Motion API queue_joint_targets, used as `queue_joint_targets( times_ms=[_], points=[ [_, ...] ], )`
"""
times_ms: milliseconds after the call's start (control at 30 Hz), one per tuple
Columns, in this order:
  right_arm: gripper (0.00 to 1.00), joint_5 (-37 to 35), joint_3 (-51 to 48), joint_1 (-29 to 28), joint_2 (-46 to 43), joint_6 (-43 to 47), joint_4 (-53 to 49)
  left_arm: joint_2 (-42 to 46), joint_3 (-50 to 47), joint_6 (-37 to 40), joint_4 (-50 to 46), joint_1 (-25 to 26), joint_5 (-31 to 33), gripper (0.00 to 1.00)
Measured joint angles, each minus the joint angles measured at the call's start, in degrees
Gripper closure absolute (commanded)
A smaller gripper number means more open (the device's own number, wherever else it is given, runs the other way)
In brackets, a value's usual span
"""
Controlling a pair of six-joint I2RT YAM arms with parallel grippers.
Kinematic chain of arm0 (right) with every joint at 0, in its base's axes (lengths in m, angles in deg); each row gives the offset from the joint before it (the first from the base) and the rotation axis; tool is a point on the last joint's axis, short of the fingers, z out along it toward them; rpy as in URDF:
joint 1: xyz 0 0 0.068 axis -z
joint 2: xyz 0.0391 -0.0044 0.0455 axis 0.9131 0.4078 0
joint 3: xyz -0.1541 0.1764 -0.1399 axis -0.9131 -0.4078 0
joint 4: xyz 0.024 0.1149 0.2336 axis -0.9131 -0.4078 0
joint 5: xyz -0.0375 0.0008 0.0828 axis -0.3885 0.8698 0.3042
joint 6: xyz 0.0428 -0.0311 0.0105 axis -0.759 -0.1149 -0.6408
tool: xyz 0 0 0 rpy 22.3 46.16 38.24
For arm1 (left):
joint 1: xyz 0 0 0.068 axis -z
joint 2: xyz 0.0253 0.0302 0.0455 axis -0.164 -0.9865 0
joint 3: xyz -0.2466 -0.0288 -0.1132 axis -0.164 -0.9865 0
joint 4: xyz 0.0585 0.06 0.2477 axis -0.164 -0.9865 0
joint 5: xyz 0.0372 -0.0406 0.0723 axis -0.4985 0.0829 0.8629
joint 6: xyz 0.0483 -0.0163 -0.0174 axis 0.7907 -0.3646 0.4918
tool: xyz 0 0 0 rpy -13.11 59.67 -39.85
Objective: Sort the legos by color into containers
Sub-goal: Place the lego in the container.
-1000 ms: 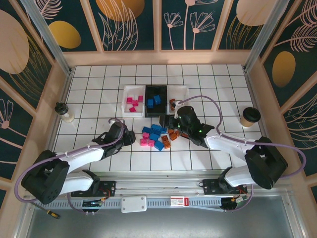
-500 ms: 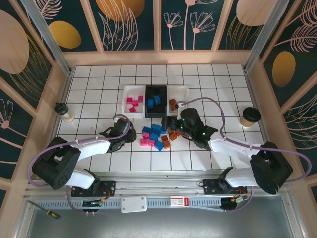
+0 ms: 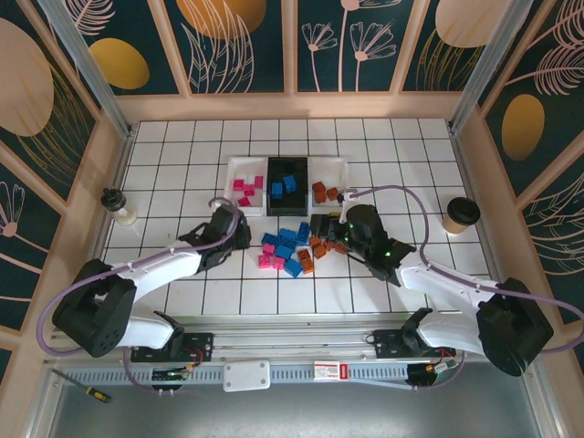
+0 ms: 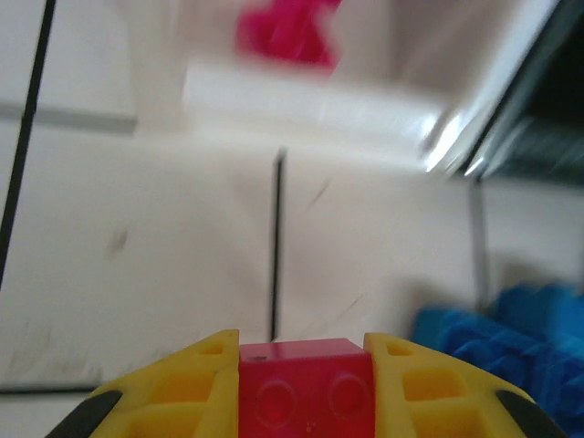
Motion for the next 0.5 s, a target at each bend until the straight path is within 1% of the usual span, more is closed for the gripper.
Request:
queue_joint_targets(
  times_ms=[67, 133, 267, 367, 433, 500],
  points=[
    [0.4, 0.0, -0.4, 0.0, -0.3, -0.2, 0.0, -0.8, 5.4, 0.8, -0.1, -0.7, 0.8, 0.81],
    [0.4, 0.0, -0.7, 0.0, -0.3, -0.7, -0.1, -3.3, 11.3, 1.4, 0.3, -1.8, 1.5, 0.82],
    [0.4, 0.0, -1.3, 0.0, -0.6, -1.3, -0.3, -11.6, 20.8, 2.5, 1.9, -5.1, 2.0, 0.83],
    [0.4, 0.1, -1.8, 0.0, -1.4, -1.5, -0.4, -18.2, 25.0, 3.1, 2.4, -7.6, 2.1, 0.82],
    [0.4, 0.1, -2.1, 0.0, -2.0, -1.5, -0.4, -21.8, 27.1, 3.3, 2.3, -8.7, 2.1, 0.81],
    [0.4, 0.3, -2.5, 0.0, -2.6, -1.7, -0.5, -25.2, 29.1, 3.4, 1.9, -9.2, 2.0, 0.75]
  ],
)
